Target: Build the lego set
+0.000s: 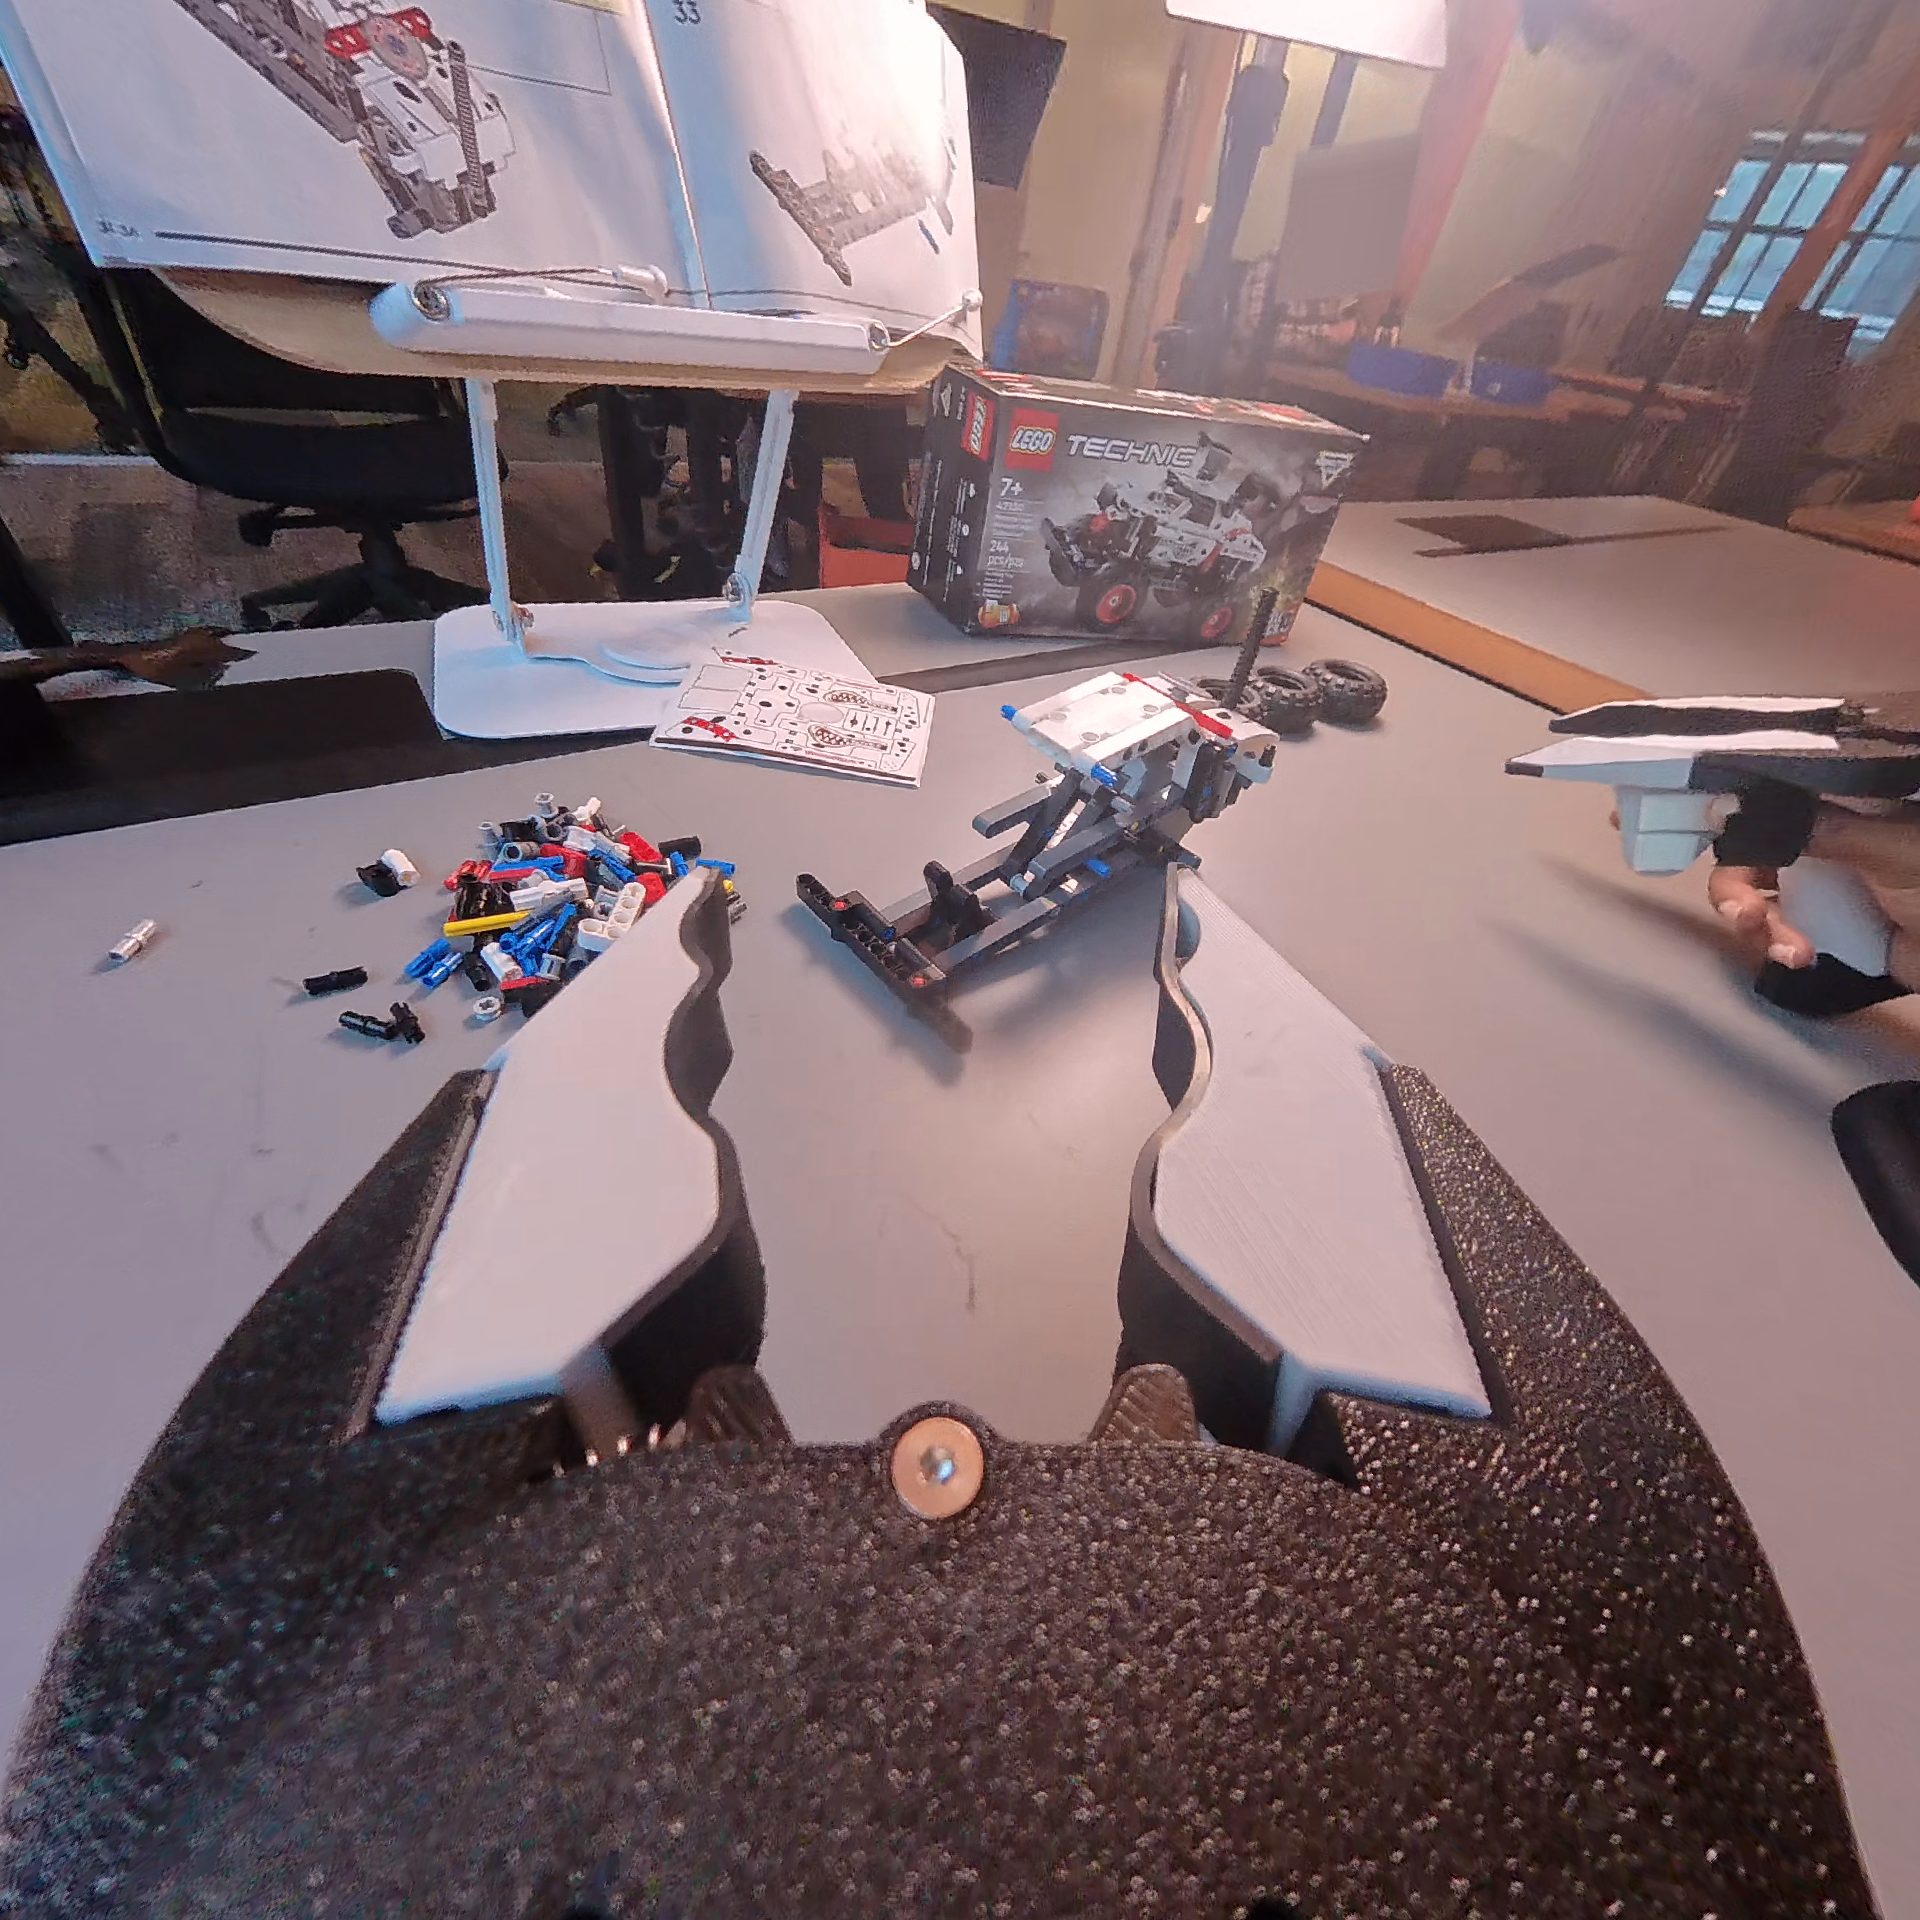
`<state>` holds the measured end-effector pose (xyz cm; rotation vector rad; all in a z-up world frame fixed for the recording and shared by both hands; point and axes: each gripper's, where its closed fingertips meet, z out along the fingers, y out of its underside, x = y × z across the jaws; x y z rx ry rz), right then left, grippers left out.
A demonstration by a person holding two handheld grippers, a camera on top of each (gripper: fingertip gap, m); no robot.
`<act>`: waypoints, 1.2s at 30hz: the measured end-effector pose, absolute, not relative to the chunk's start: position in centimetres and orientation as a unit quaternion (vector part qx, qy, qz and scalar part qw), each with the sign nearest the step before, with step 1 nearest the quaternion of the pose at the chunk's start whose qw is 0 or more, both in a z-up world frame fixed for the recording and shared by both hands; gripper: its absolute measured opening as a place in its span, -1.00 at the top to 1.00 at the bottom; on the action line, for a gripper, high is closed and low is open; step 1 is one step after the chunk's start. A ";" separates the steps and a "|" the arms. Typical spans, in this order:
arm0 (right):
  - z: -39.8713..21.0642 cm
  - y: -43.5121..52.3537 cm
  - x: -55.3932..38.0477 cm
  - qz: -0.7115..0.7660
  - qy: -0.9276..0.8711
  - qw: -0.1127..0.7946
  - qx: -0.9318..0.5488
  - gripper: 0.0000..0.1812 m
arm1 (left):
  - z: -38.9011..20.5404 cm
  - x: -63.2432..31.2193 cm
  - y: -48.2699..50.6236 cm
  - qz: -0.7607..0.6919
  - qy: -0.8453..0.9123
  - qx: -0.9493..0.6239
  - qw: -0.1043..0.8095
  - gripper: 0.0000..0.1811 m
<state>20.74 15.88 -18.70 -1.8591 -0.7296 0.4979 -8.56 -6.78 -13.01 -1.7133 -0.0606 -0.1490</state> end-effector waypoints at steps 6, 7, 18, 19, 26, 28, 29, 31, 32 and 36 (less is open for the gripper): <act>-18.6 15.7 20.9 0.207 -0.305 0.519 -0.771 0.20 | -13.4 -8.1 -6.7 -0.053 -0.008 -0.765 0.642 0.07; -18.6 15.7 20.8 0.207 -0.309 0.519 -0.770 0.20 | -13.6 -7.9 -6.7 -0.048 -0.001 -0.768 0.639 0.06; -18.7 15.6 20.6 0.192 -0.316 0.521 -0.769 0.09 | -13.8 -8.2 -6.8 -0.036 0.004 -0.773 0.633 0.07; -18.7 15.6 20.6 0.191 -0.314 0.522 -0.770 0.07 | -13.9 -8.3 -6.8 -0.036 0.004 -0.774 0.632 0.07; -18.7 15.5 20.6 0.196 -0.315 0.521 -0.768 0.07 | -14.7 -8.4 -6.6 -0.042 -0.001 -0.782 0.622 0.13; -18.7 15.5 20.6 0.198 -0.315 0.520 -0.769 0.07 | -14.7 -8.3 -6.6 -0.048 -0.004 -0.782 0.622 0.14; -18.7 15.6 20.6 0.199 -0.315 0.519 -0.769 0.08 | -14.6 -8.3 -6.6 -0.049 -0.005 -0.781 0.622 0.14; -18.7 15.6 20.6 0.200 -0.314 0.519 -0.769 0.08 | -14.5 -8.2 -6.6 -0.049 -0.004 -0.780 0.624 0.14; -18.7 15.6 20.6 0.200 -0.314 0.519 -0.769 0.08 | -14.5 -8.2 -6.7 -0.048 -0.003 -0.780 0.624 0.14; -18.6 15.6 20.7 0.199 -0.314 0.520 -0.769 0.08 | -14.6 -8.1 -6.7 -0.047 -0.003 -0.781 0.623 0.15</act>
